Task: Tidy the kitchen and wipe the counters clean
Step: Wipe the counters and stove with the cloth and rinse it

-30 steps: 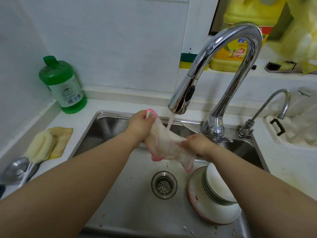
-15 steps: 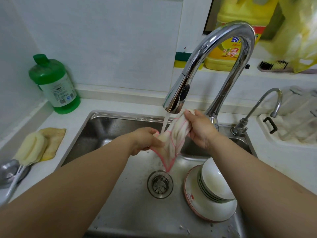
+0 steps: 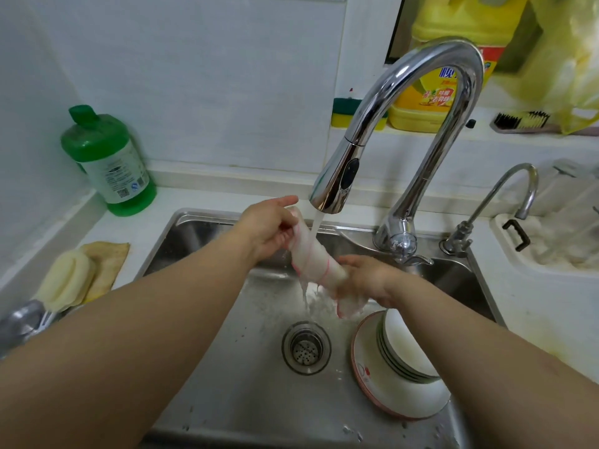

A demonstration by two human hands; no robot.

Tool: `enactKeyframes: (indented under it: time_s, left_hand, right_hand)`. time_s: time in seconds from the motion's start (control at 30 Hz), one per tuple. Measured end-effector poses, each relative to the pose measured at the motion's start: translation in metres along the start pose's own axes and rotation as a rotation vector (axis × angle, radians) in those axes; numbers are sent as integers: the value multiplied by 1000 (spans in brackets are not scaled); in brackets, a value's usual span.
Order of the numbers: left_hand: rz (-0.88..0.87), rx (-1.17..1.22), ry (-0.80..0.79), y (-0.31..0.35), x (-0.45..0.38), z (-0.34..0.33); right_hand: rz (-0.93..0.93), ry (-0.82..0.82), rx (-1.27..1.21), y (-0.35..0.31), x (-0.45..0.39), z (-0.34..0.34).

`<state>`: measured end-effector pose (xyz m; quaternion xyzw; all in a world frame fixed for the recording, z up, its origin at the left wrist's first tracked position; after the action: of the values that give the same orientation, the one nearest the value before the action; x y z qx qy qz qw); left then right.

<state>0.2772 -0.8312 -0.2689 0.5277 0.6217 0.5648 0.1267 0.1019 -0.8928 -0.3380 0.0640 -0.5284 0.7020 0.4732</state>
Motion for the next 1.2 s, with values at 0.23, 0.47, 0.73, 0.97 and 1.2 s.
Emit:
enactKeyframes:
  time_s: [0.23, 0.47, 0.73, 0.97, 1.2]
  left_hand:
    - [-216, -557, 291, 8, 5, 40]
    - [-119, -805, 450, -7, 1, 72]
    - [330, -217, 197, -63, 8, 41]
    - [179, 136, 40, -64, 18, -9]
    - [296, 181, 95, -65, 20, -14]
  right_hand:
    - [-34, 225, 493, -2, -4, 19]
    - [84, -155, -976, -43, 7, -1]
    - [263, -93, -1092, -95, 20, -19]
    - [452, 120, -594, -107, 46, -47]
    - [602, 541, 360, -114, 39, -28]
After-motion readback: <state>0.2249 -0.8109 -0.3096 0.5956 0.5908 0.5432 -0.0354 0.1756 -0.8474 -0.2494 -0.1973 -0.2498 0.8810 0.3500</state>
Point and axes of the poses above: each hand's wrist, its own x-axis away from the middle knuckle, its own z-axis out of the back of the hand, y = z × x, the point moved 5 cm from there along -x, towards the middle knuckle, and after that the axes turned 1 degree about x, right-handed, at the moved point
